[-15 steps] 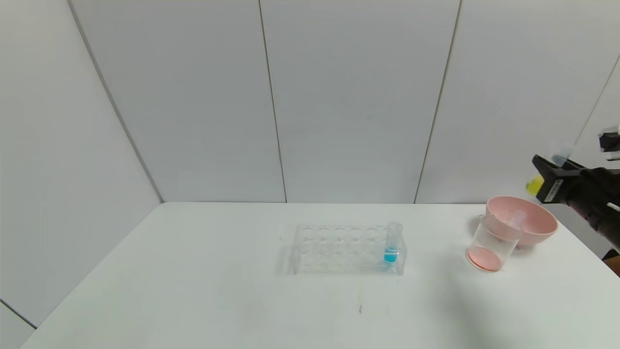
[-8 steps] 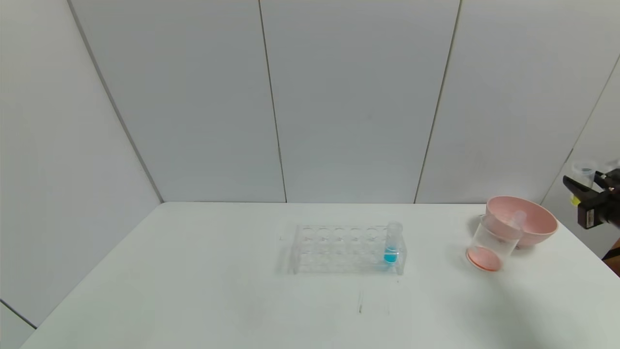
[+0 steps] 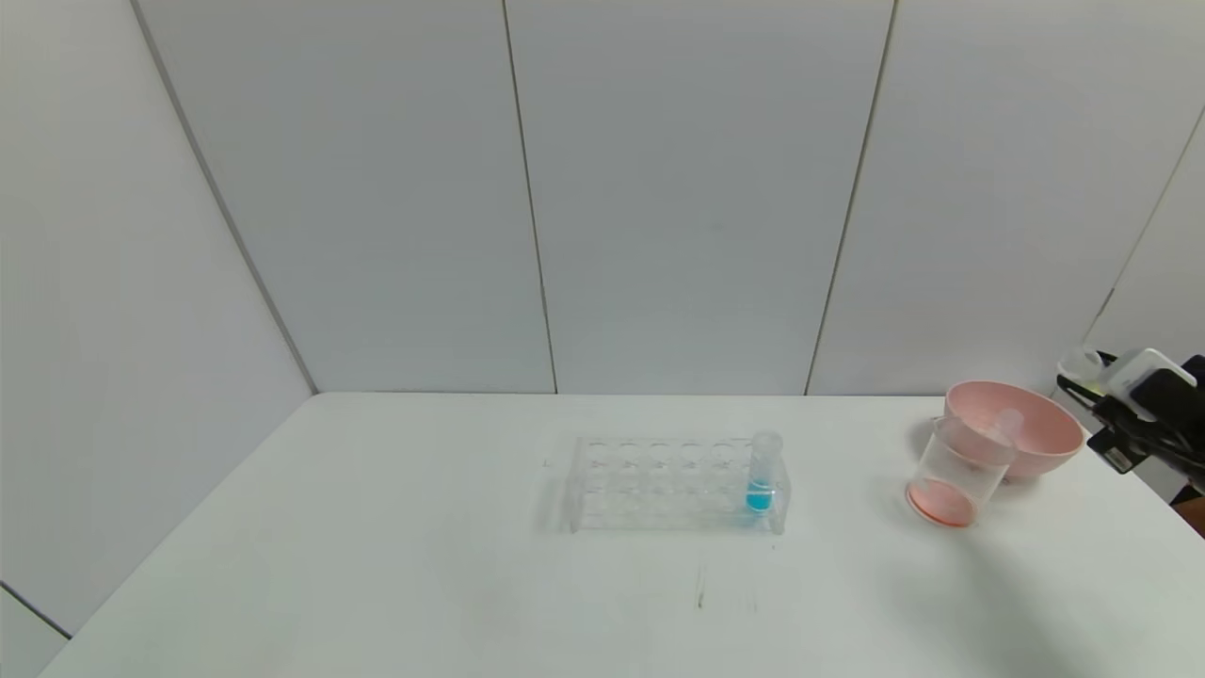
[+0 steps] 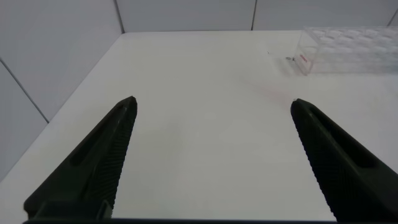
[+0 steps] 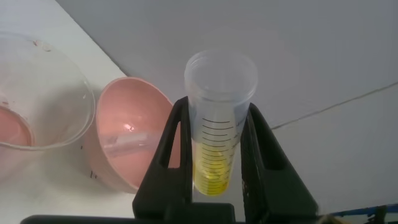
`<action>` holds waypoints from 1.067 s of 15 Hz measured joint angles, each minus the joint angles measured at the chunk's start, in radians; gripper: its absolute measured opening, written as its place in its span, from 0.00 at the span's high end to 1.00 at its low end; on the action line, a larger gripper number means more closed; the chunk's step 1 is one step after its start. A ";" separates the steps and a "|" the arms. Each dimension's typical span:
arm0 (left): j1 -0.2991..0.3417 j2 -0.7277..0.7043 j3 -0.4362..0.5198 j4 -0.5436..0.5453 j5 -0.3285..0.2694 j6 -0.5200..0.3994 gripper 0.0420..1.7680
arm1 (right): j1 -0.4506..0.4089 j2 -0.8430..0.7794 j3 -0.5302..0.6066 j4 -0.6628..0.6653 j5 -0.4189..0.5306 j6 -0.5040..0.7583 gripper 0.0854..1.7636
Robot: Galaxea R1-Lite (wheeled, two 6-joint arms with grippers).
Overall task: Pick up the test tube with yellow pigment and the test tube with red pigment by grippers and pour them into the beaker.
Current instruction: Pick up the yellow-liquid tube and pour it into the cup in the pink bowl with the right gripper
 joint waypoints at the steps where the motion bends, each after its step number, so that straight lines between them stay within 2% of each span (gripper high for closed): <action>1: 0.000 0.000 0.000 0.000 0.000 0.000 0.00 | 0.000 0.006 0.000 0.000 0.007 -0.047 0.75; 6: 0.000 0.000 0.000 0.000 0.000 0.000 0.00 | 0.008 0.023 0.000 0.004 0.011 -0.266 0.75; 13: 0.000 0.000 0.000 0.000 0.000 0.000 0.00 | 0.066 0.037 -0.002 0.004 -0.036 -0.377 0.75; 16: 0.000 0.000 0.000 0.000 0.000 0.000 0.00 | 0.078 0.044 -0.004 0.004 -0.042 -0.388 0.75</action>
